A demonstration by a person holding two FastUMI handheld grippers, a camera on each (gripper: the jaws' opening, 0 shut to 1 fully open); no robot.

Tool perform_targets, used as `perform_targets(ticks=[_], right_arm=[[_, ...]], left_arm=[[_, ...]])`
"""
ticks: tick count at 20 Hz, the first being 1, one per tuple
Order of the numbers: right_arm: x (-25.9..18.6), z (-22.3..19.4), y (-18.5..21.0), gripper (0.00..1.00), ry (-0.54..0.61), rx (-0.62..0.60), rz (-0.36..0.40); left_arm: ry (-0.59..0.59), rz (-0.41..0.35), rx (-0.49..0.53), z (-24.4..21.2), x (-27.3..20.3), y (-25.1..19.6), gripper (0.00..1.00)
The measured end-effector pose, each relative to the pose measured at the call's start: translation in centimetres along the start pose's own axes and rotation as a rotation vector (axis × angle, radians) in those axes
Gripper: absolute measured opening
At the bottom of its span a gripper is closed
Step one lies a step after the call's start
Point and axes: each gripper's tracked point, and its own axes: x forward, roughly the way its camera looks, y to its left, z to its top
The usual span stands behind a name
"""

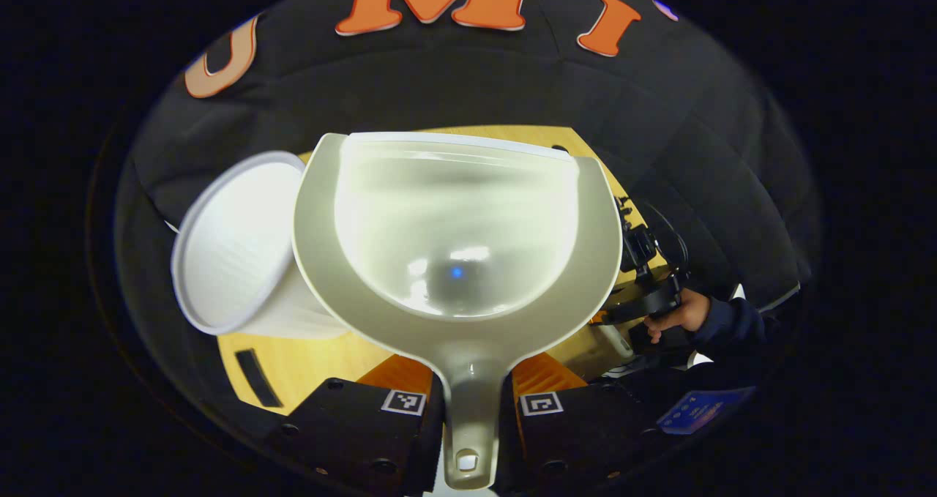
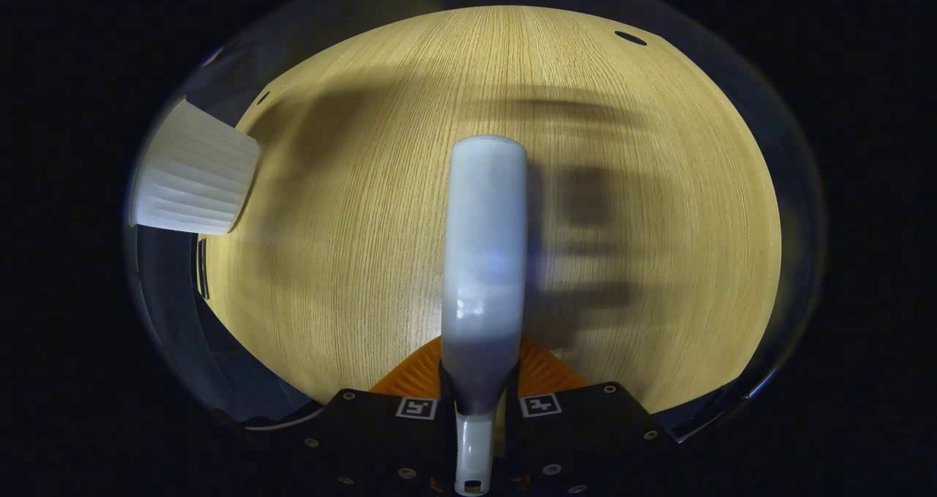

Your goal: Pick up the small broom and dustpan from the desktop, sweep the trash into the dustpan with the broom, and then empty the trash into the garbage bin.

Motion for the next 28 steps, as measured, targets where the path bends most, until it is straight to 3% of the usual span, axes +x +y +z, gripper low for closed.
perform_targets(ticks=[1, 6, 9, 14, 16, 17, 19, 20, 21, 28], right_arm=[[0.0, 0.0, 0.0, 0.27, -0.001, 0.003, -0.001], [0.0, 0.0, 0.0, 0.26, -0.01, 0.003, -0.009], [0.0, 0.0, -0.1, 0.27, -0.01, 0.011, -0.009], [0.1, -0.3, 0.0, 0.27, -0.011, 0.019, -0.021], [-0.3, -0.4, 0.3, 0.26, -0.011, 0.025, -0.023], [-0.2, -0.2, 0.3, 0.26, -0.011, 0.026, -0.025], [-0.1, -0.2, 0.1, 0.27, -0.008, 0.025, -0.029], [0.0, -0.1, 0.0, 0.17, -0.009, 0.029, -0.03], [-0.1, -0.2, 0.1, 0.28, -0.008, 0.032, -0.031], [0.0, 0.0, 0.3, 0.33, -0.017, 0.04, -0.035]], left_arm=[[0.033, 0.008, -0.028, -1.4, 3.4, -1.5, 0.33], [0.18, 0.044, -0.189, -5.7, 13.9, -0.4, 0.33], [0.282, 0.041, -0.296, -8.5, 18.4, -1.7, 0.33], [0.268, 0.077, -0.279, -6.4, 21.0, -3.3, 0.33], [0.273, 0.051, -0.303, -5.7, 22.1, -4.6, 0.33], [0.276, 0.05, -0.304, -8.7, 20.5, -3.4, 0.33], [0.298, 0.052, -0.296, -6.7, 22.2, -4.8, 0.33], [0.286, 0.054, -0.293, -6.4, 22.8, -4.5, 0.33], [0.295, 0.055, -0.292, -6.3, 22.5, -4.7, 0.33], [0.329, 0.081, -0.267, -6.8, 22.3, -5.0, 0.38]])
